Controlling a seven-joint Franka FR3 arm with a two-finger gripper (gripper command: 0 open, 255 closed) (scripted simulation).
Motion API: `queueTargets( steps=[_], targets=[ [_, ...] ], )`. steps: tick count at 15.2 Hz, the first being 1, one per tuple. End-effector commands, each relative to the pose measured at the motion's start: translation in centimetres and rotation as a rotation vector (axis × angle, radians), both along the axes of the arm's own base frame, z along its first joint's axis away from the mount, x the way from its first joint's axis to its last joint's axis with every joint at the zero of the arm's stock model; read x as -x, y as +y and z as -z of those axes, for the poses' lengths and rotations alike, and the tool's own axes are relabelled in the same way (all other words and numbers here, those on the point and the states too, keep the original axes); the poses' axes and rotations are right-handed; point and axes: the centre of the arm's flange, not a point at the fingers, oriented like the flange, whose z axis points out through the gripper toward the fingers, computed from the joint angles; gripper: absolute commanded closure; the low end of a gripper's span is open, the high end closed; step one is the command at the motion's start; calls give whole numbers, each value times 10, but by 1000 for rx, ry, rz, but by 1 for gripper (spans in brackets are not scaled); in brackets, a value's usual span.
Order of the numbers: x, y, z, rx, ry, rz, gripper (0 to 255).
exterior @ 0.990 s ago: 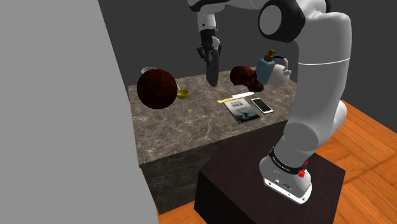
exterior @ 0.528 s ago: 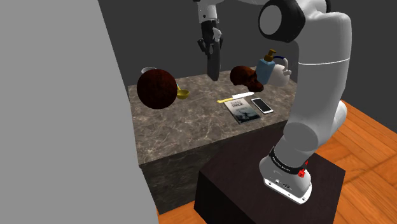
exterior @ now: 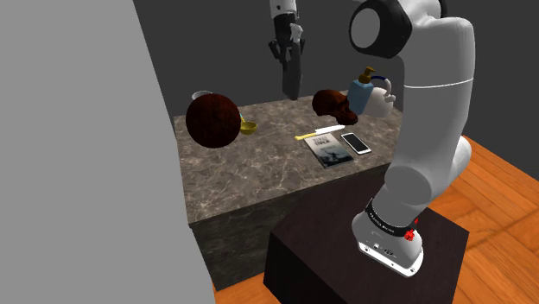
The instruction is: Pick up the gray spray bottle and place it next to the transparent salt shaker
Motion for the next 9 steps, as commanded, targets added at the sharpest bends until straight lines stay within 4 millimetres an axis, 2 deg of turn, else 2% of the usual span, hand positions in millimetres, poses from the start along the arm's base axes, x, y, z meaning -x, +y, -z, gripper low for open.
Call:
queueTargets(
  steps=[1,9],
  targets=[
    [-1,-1,-11,0,0,0,255],
    [-1,-1,-50,0,0,0,255]
  ],
)
